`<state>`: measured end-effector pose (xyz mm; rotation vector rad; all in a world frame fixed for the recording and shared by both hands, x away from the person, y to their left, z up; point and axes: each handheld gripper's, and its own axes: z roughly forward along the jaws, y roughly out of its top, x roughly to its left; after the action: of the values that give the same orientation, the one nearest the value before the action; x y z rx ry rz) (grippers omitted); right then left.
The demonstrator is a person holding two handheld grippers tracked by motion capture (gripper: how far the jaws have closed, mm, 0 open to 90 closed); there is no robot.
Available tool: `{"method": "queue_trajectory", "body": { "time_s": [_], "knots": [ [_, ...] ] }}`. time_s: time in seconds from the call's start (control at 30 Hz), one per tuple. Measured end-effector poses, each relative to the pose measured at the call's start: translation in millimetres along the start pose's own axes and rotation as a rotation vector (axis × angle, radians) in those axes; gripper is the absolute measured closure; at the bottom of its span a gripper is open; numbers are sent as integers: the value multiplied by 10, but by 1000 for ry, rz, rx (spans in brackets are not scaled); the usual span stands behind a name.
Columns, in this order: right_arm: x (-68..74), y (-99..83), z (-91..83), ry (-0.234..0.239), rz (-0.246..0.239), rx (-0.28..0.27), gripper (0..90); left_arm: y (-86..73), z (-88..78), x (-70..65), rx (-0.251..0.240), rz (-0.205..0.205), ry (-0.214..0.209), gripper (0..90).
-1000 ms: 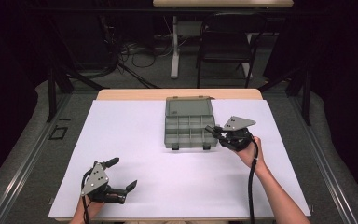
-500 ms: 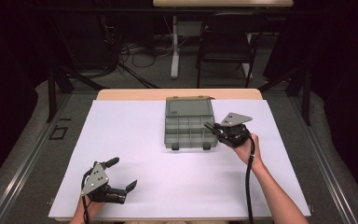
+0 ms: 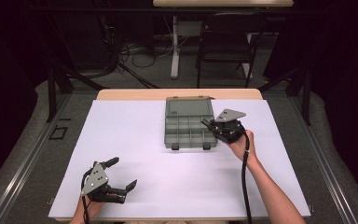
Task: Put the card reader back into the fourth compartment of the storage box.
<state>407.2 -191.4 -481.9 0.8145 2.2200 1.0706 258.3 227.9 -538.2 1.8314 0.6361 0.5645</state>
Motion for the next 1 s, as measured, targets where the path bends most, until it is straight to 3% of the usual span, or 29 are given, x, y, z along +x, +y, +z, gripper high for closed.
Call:
{"method": "queue_trajectory", "body": {
  "time_s": [0.47,0.73,1.0],
  "knots": [
    [-108,24,181,-52,61,40,736,1,-3,-2,0,3,0,5],
    [-180,6,372,-95,115,110,736,1,-4,-2,0,6,-3,4],
    [-234,13,483,-108,165,147,735,0,-7,-3,-5,4,-5,4]
  ]
}}
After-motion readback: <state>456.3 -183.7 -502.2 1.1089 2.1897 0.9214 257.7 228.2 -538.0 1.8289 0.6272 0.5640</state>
